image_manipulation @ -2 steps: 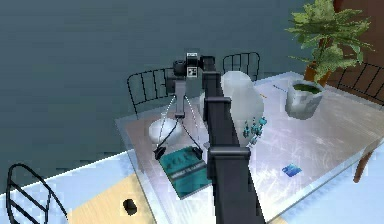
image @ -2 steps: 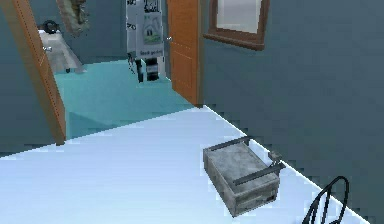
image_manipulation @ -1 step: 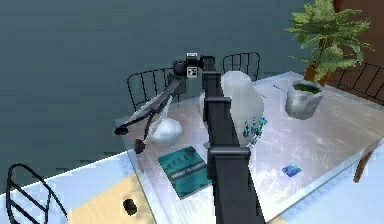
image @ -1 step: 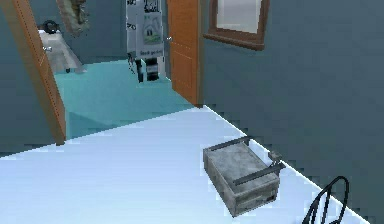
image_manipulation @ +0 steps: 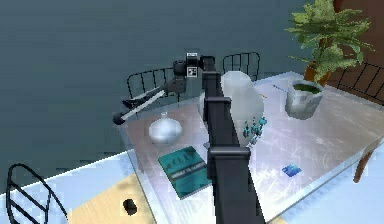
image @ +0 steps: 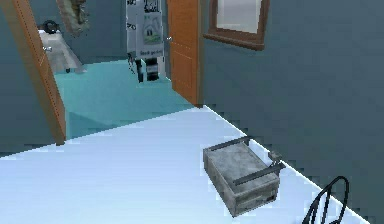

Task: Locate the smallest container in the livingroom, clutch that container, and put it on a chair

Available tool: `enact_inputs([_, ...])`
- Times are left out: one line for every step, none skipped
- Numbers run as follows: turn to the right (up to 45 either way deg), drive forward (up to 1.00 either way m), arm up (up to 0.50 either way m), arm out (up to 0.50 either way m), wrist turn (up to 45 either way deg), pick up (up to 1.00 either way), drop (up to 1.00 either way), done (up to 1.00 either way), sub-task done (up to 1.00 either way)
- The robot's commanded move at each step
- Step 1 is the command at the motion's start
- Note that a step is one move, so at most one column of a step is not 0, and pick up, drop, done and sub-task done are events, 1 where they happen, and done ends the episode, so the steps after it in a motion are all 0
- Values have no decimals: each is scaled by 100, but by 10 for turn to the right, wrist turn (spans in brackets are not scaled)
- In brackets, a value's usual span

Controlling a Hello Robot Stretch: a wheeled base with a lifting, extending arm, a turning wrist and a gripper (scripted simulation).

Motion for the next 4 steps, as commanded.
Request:
enact_inputs([0,0,0,0,450,0,0,0,0])
enact_inputs([0,0,0,0,120,0,0,0,0])
enact_inputs([0,0,-30,0,0,0,0,0,0])
enact_inputs([0,0,0,0,0,100,0,0,0])
